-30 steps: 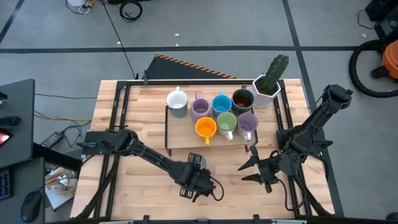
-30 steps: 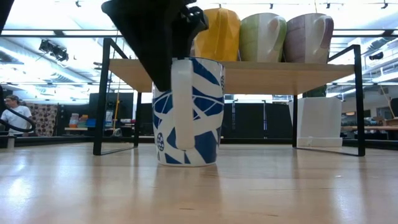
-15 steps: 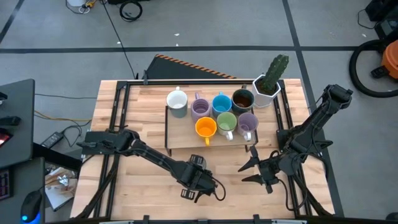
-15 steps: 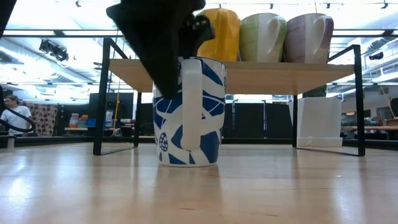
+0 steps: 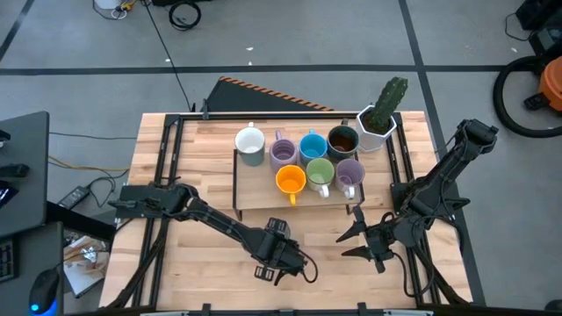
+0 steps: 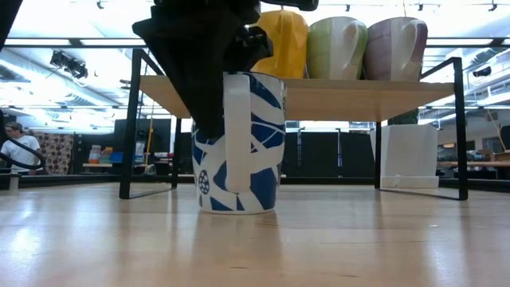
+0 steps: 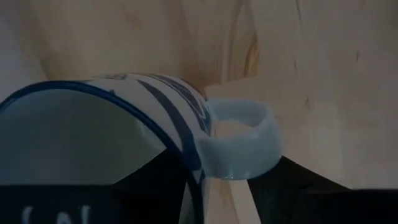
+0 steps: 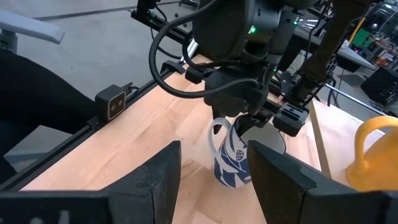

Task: Place coffee mugs
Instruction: Put the white mug on the shelf

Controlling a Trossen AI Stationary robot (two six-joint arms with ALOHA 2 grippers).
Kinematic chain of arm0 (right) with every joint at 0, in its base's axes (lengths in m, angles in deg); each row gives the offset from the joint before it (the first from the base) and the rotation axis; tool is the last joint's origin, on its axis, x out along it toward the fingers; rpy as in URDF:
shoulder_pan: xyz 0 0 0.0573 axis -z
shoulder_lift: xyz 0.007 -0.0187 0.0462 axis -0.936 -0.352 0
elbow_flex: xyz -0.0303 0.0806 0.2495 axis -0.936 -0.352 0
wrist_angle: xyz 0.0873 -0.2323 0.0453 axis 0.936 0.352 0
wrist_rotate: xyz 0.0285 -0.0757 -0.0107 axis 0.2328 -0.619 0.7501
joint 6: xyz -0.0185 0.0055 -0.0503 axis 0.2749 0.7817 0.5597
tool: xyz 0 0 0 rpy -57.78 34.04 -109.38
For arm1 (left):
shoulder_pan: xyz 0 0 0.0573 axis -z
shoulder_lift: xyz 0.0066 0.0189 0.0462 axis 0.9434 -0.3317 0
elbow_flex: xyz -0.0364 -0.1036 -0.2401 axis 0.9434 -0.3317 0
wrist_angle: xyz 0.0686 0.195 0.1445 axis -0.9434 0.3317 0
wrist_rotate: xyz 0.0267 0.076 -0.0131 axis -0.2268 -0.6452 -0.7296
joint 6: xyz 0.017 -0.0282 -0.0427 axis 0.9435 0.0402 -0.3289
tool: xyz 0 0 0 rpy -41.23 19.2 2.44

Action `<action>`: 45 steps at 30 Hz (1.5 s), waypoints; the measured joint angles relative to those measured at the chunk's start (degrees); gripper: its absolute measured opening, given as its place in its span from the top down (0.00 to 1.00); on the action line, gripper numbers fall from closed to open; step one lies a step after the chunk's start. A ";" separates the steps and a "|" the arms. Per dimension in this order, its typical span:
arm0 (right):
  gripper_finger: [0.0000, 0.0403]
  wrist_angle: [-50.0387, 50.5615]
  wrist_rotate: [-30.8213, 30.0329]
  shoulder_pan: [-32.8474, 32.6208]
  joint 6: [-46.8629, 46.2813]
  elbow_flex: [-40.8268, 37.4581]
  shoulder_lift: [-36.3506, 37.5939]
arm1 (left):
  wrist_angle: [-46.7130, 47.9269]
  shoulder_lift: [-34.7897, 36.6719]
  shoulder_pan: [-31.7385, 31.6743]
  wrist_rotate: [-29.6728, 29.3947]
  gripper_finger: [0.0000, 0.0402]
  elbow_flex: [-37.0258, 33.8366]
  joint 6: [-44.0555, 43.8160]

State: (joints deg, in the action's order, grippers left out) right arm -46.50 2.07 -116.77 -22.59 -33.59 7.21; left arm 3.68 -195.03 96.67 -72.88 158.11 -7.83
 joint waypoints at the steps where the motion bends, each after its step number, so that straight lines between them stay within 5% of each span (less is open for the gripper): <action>1: 0.53 0.02 0.00 0.00 0.00 0.00 0.00 | 0.16 0.00 0.00 -0.16 0.61 0.00 -0.11; 12: 0.53 0.02 0.02 0.00 -0.87 0.00 0.00 | 1.22 0.04 0.18 0.58 0.92 0.00 0.17; 45: 0.53 -1.20 -0.02 0.00 -3.02 0.02 -1.81 | 16.11 19.13 6.58 -4.82 0.93 0.09 -4.55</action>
State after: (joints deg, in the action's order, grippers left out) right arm -47.71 2.04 -116.77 -25.60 -33.57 5.40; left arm 19.79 -175.90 103.25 -77.70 158.20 -12.39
